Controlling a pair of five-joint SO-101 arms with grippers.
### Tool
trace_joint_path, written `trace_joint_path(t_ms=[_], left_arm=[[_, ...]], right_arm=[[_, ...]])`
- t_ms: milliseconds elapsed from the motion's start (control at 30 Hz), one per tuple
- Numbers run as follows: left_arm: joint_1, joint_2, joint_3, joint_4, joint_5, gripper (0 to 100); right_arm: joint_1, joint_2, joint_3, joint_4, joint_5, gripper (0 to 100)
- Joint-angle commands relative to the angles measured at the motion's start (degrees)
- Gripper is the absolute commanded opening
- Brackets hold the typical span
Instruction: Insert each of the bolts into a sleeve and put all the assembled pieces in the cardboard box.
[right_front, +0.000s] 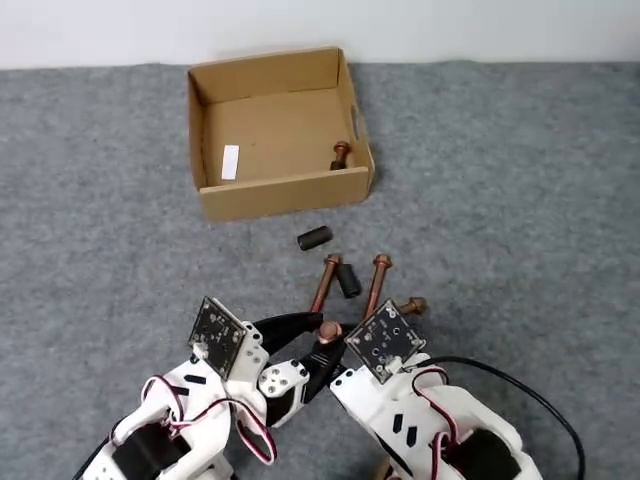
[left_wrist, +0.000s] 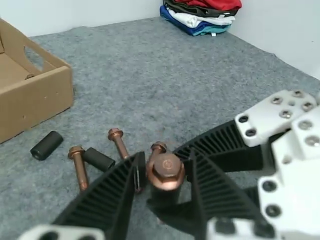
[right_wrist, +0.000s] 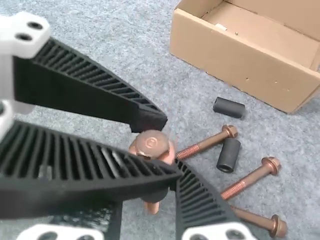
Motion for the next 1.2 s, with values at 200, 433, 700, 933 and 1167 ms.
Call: trace_joint_path(t_ms=[200,433,700,933,1167], left_arm=[[0.97,0.0,-5.49,4.84,-3.52,19],[-8.7,0.0,-13.32,5.89,-3.6,15],[-29.63,-0.18,-7.78,5.63,-8.0,0],[-39.12,-0.26,4.53,4.84,-9.32,0],[-39.65,-0.18,14.02,-1.93,-9.32,0]], right_arm=[[0.22,-0.13,-1.76,-2.51,0.44,0.8],[0.31,-0.4,0.62,-2.68,0.18,0.8],[10.24,-0.13,0.62,-2.86,-4.4,0.8],[21.85,0.75,-1.23,-2.51,-8.88,0.8],[22.11,23.34,-16.18,-5.67,-14.95,0.8]])
